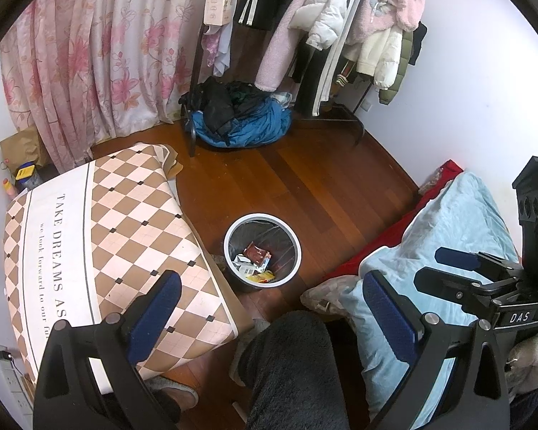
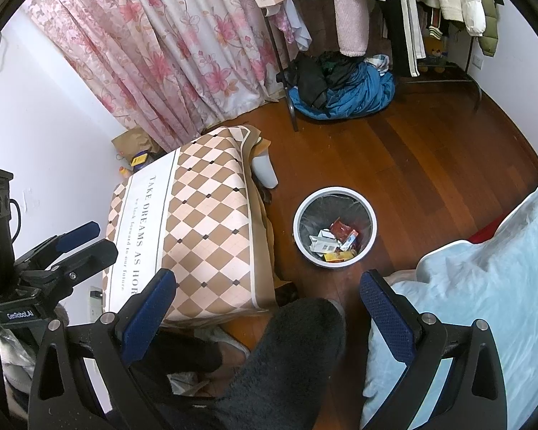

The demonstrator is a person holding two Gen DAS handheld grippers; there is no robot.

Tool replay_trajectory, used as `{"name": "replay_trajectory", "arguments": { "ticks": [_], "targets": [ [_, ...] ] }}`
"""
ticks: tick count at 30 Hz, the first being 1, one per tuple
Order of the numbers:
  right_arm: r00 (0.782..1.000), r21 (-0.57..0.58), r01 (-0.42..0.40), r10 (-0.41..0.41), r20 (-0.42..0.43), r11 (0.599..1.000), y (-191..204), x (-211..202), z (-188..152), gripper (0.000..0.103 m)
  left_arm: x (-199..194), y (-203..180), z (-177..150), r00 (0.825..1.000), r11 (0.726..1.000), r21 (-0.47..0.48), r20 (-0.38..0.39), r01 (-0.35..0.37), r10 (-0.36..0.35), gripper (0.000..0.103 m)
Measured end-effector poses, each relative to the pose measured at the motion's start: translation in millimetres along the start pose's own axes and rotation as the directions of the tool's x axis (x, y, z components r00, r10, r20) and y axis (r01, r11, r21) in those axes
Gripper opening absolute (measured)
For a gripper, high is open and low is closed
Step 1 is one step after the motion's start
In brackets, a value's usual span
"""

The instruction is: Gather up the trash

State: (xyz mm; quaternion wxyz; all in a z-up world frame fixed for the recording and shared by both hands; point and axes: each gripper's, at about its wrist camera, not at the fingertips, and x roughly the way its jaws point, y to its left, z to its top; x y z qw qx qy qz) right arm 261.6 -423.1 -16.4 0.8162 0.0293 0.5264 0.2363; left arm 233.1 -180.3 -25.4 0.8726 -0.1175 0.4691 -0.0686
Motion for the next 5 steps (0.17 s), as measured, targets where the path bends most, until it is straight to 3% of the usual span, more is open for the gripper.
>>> {"name": "replay_trajectory", "arguments": {
  "ticks": [5],
  "targets": [
    [1.0,-0.001,-0.001,0.001,-0.002,1.0,-0.3,0.3,-1.1,0.103,-0.2,-0.3,-1.0,1.0,1.0,-0.006,0.004,0.001,-0.001,0.103]
  ]
}}
